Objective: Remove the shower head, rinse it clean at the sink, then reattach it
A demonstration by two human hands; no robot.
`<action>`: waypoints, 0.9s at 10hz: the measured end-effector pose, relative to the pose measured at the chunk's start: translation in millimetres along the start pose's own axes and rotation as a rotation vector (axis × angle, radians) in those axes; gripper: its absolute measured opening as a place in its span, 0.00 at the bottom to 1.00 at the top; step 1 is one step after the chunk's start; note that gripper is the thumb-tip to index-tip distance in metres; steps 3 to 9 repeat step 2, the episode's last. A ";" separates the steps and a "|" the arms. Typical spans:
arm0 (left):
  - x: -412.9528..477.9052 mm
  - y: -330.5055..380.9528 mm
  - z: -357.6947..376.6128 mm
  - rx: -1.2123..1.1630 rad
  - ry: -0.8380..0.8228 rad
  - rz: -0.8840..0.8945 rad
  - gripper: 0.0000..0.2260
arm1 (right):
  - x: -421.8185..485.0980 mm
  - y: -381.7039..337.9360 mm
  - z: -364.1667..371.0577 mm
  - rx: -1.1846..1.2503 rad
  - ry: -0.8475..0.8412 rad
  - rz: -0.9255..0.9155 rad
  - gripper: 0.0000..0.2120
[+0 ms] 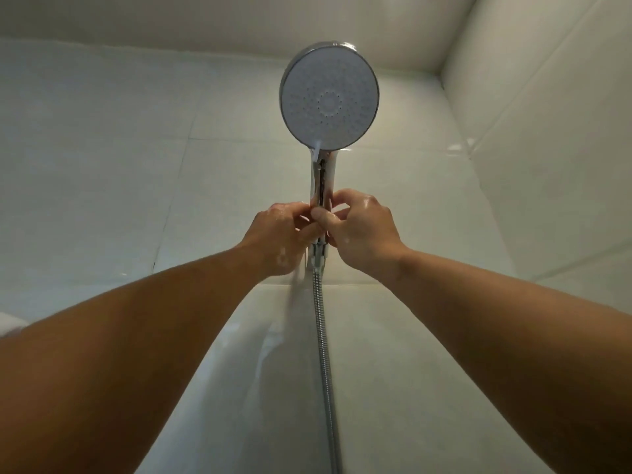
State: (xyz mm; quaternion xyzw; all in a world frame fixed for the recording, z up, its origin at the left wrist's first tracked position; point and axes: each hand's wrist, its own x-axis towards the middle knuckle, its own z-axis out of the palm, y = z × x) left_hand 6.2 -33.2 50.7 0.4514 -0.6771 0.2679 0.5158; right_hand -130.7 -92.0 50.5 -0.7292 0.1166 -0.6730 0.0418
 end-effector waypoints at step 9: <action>-18.1 3.5 3.4 0.045 0.046 -0.046 0.20 | -24.4 13.3 -6.8 0.023 -0.076 0.131 0.20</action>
